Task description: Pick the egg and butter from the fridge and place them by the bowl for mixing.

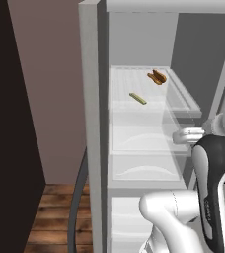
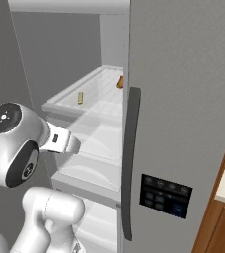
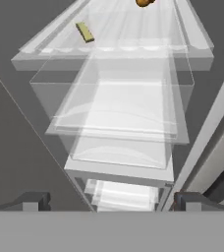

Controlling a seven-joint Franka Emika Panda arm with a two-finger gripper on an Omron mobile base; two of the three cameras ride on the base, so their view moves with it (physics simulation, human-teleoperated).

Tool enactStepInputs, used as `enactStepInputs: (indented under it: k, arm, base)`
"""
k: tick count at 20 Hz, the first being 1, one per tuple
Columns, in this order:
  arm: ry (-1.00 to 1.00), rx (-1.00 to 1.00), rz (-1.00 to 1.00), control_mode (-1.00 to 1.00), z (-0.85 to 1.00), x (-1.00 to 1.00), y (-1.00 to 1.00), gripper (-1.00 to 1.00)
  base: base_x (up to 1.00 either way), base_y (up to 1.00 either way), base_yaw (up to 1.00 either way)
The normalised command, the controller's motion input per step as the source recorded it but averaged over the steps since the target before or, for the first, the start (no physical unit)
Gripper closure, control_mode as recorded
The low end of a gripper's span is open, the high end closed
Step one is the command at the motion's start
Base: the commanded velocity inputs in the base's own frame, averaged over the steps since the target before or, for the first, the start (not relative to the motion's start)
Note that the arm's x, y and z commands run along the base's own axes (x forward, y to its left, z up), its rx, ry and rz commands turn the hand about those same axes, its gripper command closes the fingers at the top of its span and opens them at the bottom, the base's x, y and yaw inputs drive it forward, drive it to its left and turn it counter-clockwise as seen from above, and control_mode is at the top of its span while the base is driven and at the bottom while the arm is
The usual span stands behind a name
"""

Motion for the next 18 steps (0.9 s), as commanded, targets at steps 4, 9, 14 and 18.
enactStepInputs:
  k: [4,9,14,18]
  arm:
    - [-0.02,-0.1,0.0,-1.0,0.47,0.33,0.26,-1.0]
    - [0.07,-0.04,0.03,-1.0,0.36,0.47,0.11,-1.0]
    - [0.07,0.0,0.11,-1.0,0.25,0.47,0.0,-1.0]
    - [0.0,0.02,0.09,-1.0,0.15,0.51,0.0,-1.0]
  base:
    - [0.0,0.0,0.0]
    - [0.0,0.0,0.0]
    - [0.0,0.0,0.0]
    - [0.0,0.0,0.0]
